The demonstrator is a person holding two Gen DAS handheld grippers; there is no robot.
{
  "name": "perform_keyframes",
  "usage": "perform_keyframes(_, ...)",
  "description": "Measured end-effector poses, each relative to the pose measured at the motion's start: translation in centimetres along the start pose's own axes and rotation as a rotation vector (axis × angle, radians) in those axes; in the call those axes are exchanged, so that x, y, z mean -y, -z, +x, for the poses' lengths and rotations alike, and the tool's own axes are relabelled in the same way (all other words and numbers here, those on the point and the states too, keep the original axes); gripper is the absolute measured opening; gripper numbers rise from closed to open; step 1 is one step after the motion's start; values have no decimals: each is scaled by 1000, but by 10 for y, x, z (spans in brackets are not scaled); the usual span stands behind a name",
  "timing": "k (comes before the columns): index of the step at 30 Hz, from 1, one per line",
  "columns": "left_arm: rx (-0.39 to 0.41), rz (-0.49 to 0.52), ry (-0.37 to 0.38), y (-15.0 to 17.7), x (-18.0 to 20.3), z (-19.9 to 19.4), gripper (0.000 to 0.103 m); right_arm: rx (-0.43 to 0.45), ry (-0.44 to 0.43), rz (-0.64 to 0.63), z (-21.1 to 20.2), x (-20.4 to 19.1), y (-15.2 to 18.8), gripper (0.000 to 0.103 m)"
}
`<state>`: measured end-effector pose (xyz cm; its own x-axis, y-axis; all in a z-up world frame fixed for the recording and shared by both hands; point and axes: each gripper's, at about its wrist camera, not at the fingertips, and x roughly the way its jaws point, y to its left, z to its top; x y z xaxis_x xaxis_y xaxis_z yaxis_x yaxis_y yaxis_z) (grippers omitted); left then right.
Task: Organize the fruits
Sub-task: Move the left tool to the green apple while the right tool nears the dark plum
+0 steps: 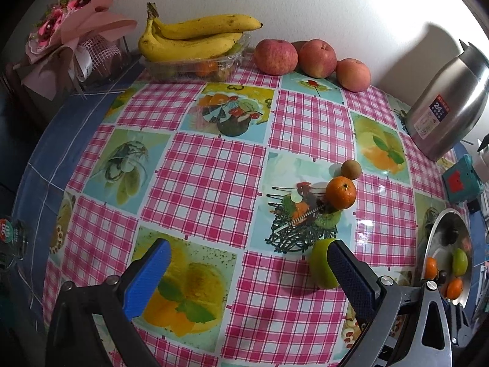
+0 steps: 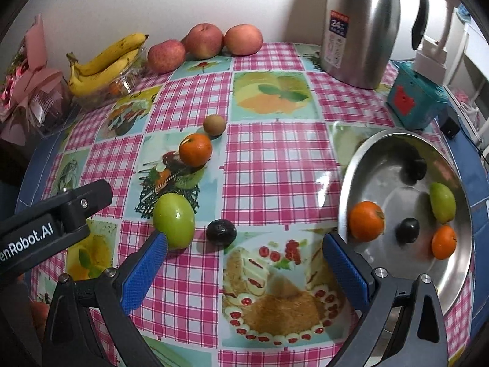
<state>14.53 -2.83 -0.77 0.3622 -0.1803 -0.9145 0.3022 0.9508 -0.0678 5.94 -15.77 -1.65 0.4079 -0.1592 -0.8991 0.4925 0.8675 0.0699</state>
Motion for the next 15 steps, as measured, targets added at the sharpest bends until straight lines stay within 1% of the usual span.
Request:
perform_keyframes(7, -14, 12, 6, 1, 6, 6, 103, -10, -19, 34, 8, 5, 1, 101)
perform_keyframes(12, -28, -23, 34, 2, 7, 12, 103, 7, -30, 56, 7, 9, 0, 101)
perform_keyframes(13, -31, -28, 38, 2, 7, 13, 103, 10, -35, 59, 7, 10, -1, 98)
perform_keyframes(15, -38, -28, 45, 3, 8, 15, 103, 10, -44, 62, 8, 11, -1, 91)
